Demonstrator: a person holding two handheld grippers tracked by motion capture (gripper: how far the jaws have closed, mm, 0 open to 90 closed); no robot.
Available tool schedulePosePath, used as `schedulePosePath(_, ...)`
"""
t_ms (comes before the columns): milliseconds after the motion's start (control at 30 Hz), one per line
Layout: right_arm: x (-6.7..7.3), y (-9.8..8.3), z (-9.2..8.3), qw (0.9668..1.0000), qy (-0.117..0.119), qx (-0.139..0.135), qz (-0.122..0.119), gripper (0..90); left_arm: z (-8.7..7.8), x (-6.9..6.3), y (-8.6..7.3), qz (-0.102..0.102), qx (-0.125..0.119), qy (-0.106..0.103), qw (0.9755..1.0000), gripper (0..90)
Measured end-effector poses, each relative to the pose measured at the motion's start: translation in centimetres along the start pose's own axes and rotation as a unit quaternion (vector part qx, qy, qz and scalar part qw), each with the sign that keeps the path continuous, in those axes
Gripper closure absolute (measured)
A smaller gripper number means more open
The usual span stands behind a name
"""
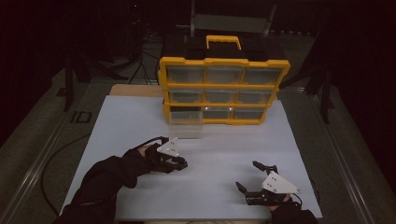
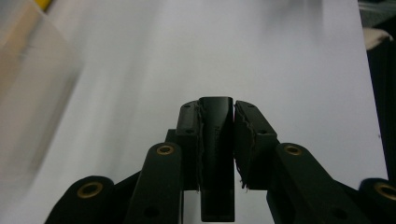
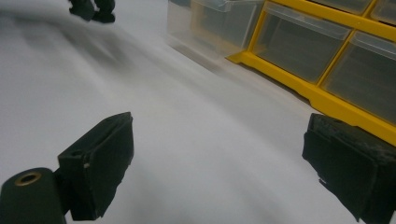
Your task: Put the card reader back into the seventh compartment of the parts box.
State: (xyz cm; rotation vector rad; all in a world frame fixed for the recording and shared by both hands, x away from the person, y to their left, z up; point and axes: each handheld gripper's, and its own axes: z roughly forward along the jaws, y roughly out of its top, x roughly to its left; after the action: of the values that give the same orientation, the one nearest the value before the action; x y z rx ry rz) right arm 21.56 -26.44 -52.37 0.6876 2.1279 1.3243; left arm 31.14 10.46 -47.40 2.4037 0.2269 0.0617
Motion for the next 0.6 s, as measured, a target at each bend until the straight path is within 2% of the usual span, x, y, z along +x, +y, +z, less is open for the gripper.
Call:
schedulePosePath(300, 0.0, 0.0, 0.0, 1.0, -0.001, 0.0, 0.0, 8.9, -1.3, 0.9, 1.1, -0.007, -0.005, 0.007, 0.9999, 72.7)
schedulePosePath(600, 0.0, 0.0, 0.0, 1.0, 0.0, 0.0, 0.0, 8.9, -2.6, 1.8, 2.1, -0.005, -0.012, 0.016, 0.9998, 72.7)
